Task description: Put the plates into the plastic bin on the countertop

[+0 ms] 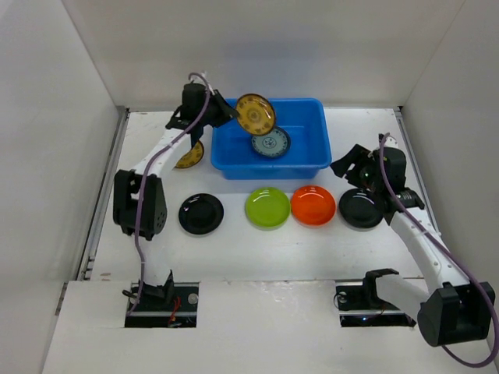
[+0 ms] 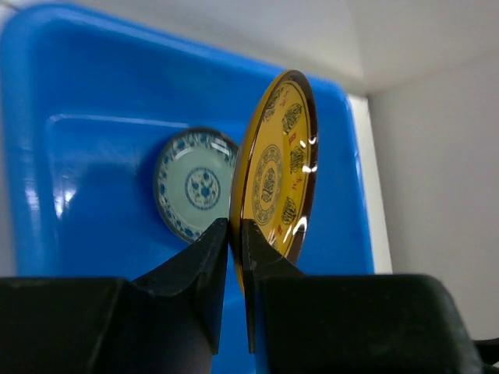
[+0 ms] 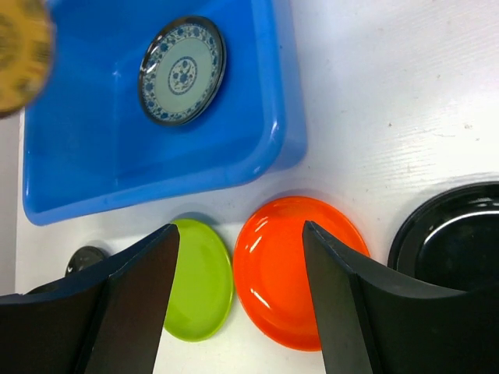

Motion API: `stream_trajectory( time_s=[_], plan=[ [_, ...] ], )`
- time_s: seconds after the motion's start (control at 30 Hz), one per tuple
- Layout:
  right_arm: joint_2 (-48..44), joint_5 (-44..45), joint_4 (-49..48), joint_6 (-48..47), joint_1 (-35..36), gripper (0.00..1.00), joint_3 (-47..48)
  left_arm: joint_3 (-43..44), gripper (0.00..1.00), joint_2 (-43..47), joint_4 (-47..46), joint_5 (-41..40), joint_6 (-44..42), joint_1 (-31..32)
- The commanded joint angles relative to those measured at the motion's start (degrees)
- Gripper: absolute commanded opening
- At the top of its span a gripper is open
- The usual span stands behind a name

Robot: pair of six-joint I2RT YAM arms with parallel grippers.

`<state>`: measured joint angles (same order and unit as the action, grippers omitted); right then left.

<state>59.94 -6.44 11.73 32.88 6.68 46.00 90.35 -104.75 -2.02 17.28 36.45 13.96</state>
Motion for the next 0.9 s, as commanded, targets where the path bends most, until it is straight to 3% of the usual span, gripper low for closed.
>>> stream_trajectory(
  time_s=[0.0,0.5,0.7,0.87],
  plan=[
    [-3.1,1.1,1.5,0.4,-1.1,0.71,-1.3,5.3,0.1,-2.9,-2.1,5.1,-2.6,2.2],
    [-7.6,0.7,4.3,0.3,-1.3,0.71,-3.6,13.5,0.12,-21.1,-2.5,4.9,-4.0,5.6],
    [-7.1,0.4,3.9,-0.5,-1.3,0.71,-3.5,15.6,0.24,-23.2,-1.2,4.5,-5.5,5.6],
    [-6.6,0.3,2.7,-0.5,-1.3,0.72,-3.5,17.8,0.45,-19.7,-0.4,4.3,-7.4,5.9]
  ],
)
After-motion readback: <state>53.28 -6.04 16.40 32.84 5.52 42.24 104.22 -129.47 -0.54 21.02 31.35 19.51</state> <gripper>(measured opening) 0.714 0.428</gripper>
